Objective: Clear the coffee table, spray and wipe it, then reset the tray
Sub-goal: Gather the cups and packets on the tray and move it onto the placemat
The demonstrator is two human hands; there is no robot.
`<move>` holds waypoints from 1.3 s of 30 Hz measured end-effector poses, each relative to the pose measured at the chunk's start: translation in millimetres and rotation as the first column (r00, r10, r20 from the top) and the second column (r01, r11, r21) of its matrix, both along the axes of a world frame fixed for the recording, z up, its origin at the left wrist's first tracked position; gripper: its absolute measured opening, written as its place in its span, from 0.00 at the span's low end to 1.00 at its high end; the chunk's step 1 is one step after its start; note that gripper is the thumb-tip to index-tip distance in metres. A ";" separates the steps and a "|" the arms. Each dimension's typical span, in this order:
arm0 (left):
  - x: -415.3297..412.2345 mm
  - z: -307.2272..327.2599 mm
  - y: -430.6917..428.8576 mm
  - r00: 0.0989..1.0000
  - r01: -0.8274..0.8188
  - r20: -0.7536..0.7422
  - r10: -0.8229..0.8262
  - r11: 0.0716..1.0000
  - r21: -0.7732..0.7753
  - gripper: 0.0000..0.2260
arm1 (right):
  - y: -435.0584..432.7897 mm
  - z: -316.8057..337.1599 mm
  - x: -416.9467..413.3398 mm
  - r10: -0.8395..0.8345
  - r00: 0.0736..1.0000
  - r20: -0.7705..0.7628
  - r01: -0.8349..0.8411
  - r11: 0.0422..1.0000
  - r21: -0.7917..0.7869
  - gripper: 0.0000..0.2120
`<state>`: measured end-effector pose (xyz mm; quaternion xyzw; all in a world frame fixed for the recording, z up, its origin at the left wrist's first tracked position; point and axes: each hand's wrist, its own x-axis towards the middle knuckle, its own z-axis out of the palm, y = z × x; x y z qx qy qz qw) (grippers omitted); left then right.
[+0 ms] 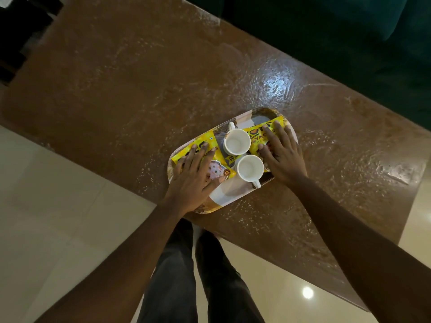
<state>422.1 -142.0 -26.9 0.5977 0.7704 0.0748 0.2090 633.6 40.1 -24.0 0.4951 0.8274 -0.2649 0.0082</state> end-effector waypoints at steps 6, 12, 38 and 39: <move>6.8 18.0 -11.9 0.839 -0.544 -0.011 0.545 0.837 -0.061 0.34 | 7.4 8.0 -4.1 -0.268 0.961 0.063 0.273 0.958 -0.092 0.32; 6.1 27.5 -2.9 0.488 -0.794 0.265 0.832 0.549 -0.261 0.38 | 17.7 14.0 -15.8 -0.418 0.908 -0.038 0.406 0.897 -0.177 0.33; -123.5 263.9 -28.9 0.783 -0.529 0.246 0.571 0.820 -0.217 0.26 | -57.1 227.3 -84.4 -0.583 0.782 -0.219 0.538 0.810 -0.233 0.30; -133.2 269.6 -33.9 0.781 -0.533 0.248 0.573 0.819 -0.213 0.26 | -62.0 234.6 -94.1 -0.586 0.778 -0.226 0.538 0.808 -0.242 0.30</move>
